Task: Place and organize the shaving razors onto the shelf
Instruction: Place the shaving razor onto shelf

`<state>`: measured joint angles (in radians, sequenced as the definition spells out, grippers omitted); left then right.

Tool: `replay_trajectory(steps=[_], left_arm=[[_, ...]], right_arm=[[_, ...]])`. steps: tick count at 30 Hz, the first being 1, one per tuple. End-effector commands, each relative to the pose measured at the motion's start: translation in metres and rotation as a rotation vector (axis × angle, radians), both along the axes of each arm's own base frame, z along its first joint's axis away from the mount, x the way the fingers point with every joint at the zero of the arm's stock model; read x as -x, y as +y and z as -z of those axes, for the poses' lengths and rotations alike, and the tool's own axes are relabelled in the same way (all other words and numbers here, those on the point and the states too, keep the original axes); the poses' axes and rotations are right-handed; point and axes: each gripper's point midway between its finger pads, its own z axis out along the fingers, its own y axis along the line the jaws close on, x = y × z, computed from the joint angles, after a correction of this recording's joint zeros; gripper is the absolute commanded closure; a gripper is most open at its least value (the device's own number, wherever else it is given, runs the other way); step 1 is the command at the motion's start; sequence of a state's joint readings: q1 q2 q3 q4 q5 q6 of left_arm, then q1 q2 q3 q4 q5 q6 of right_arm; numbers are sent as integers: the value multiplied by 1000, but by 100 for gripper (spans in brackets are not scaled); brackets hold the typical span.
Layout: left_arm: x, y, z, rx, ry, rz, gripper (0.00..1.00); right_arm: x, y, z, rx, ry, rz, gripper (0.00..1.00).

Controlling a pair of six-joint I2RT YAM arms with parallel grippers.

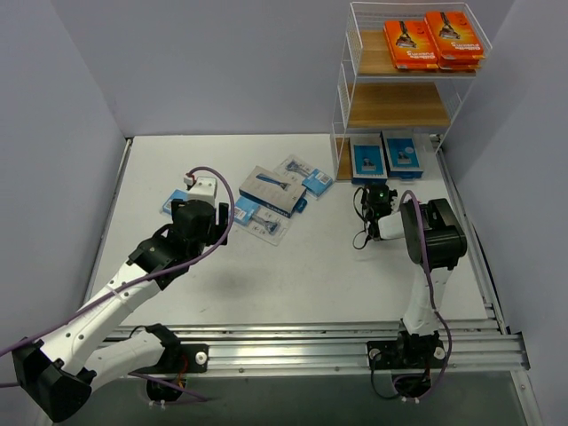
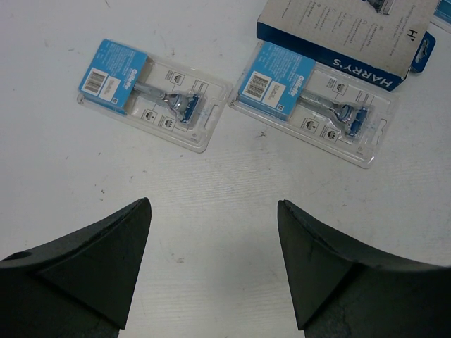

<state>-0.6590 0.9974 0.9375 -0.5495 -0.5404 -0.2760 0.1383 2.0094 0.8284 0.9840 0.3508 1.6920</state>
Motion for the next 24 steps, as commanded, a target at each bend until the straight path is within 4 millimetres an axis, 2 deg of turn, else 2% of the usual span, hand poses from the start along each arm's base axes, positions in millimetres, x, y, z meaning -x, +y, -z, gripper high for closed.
replay_trajectory(steps=[1, 24], left_arm=[[-6, -4, -12, 26, -33, 6, 19], [-8, -6, -9, 17, -22, 6, 19]], right_arm=[[-10, -13, -12, -5, -59, 84, 100], [-40, -19, -11, 21, -54, 63, 100]])
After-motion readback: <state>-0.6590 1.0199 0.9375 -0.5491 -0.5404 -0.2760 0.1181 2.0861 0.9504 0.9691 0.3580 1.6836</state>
